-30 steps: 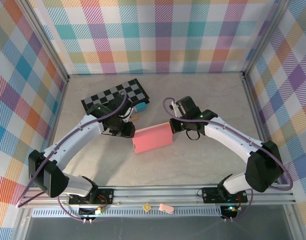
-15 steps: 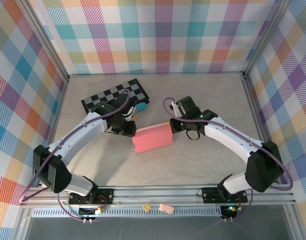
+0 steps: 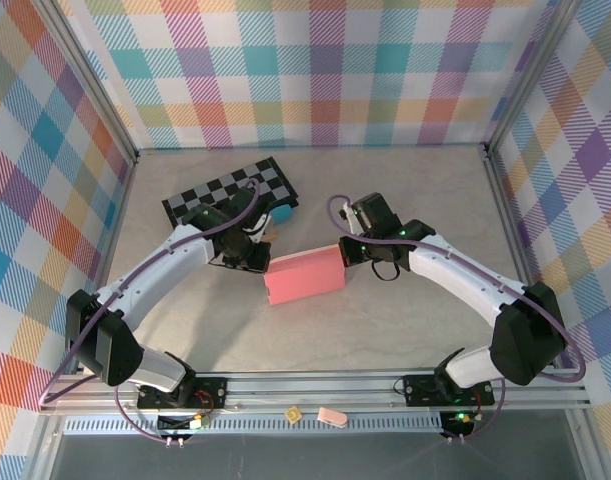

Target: Fold the paper box

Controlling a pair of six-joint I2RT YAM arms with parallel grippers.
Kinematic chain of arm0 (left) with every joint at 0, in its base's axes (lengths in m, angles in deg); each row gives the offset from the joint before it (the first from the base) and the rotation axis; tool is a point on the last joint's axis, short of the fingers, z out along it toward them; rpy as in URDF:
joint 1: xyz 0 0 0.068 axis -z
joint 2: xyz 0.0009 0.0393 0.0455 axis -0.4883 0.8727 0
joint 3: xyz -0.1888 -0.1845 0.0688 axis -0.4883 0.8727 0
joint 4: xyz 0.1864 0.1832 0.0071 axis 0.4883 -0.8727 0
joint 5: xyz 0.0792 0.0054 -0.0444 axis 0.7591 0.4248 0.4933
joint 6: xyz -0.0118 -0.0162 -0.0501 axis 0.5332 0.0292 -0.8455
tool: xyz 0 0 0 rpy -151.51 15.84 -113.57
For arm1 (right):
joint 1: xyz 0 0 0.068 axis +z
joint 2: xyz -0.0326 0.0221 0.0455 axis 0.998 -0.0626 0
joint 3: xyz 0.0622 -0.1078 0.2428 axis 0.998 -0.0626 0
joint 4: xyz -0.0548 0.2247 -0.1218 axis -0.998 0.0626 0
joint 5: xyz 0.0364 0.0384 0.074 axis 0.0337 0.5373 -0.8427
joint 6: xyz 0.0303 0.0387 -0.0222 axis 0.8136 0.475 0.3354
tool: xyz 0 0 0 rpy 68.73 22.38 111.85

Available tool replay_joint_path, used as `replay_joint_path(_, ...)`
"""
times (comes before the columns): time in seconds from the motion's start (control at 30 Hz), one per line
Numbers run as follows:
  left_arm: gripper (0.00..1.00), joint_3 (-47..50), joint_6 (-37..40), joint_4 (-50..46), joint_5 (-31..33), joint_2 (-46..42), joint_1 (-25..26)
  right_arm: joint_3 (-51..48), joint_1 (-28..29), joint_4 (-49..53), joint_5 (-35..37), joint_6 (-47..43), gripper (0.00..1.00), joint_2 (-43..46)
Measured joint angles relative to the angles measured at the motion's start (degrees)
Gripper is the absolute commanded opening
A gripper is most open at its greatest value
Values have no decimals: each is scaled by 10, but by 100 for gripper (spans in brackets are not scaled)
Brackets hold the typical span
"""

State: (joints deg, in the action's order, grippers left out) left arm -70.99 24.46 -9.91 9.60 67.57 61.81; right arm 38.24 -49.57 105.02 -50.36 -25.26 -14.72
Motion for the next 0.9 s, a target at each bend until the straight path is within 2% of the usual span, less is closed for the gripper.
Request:
replay_joint_path(0.37, 6, 0, -15, 2, -7, 3, 0, 0, 0, 1, 0, 0, 0, 0)
replay_joint_path(0.9, 2, -19, -114, -6, -20, 23, 0, -6, 0, 2, 11, 5, 0, 5)
